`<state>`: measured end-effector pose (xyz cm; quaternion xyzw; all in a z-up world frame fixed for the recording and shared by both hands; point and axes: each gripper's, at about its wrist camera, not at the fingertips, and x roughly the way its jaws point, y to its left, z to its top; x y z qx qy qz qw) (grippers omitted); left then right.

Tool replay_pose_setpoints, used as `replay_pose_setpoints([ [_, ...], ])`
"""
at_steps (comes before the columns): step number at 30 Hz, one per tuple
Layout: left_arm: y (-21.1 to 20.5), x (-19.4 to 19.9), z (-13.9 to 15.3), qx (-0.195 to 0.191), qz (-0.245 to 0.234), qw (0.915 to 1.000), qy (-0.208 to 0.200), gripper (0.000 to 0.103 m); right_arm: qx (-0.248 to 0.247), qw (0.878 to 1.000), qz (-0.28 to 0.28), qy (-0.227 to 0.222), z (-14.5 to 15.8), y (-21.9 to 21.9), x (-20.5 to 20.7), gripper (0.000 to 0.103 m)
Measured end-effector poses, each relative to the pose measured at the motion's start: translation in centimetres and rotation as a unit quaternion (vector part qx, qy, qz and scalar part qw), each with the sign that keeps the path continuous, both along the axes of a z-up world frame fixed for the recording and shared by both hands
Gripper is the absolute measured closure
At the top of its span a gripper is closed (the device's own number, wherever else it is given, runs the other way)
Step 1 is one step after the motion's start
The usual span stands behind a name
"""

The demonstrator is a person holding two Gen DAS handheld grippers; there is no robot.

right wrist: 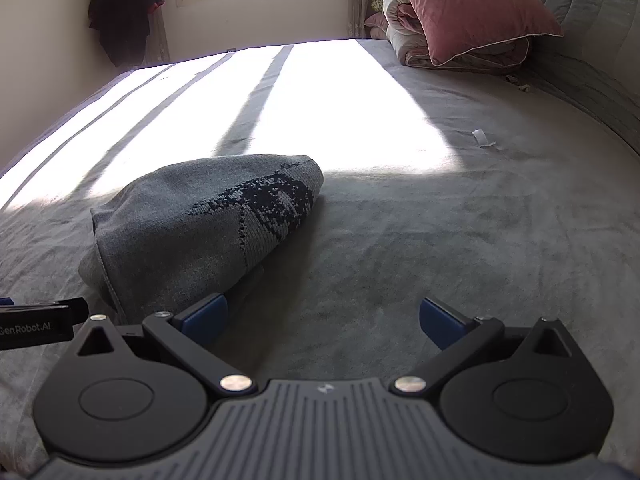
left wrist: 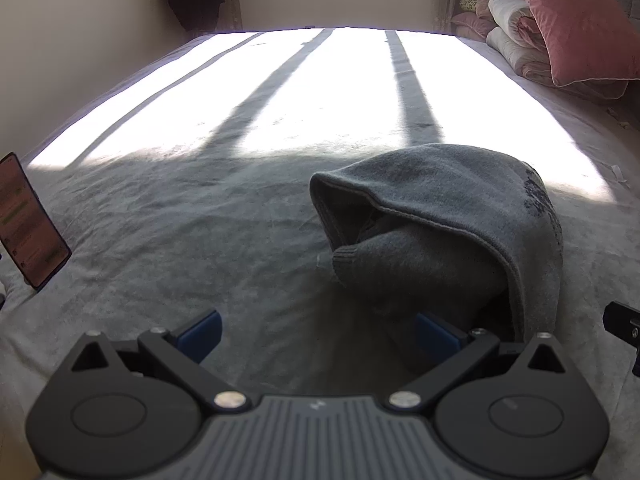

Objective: Fold clothes
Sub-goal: 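Approach the crumpled grey sweater with both grippers open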

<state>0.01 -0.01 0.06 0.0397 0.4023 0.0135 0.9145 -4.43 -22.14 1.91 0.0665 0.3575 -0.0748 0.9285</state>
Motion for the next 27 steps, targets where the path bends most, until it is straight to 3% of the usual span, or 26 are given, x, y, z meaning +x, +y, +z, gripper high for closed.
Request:
replay_pose_setpoints([
  [27,0.30,0.28,-0.08,0.004,0.001,1.0000,0.006,0.000,0.002,1.000,0.007,0.004,-0.07,0.82,0.37,0.000],
])
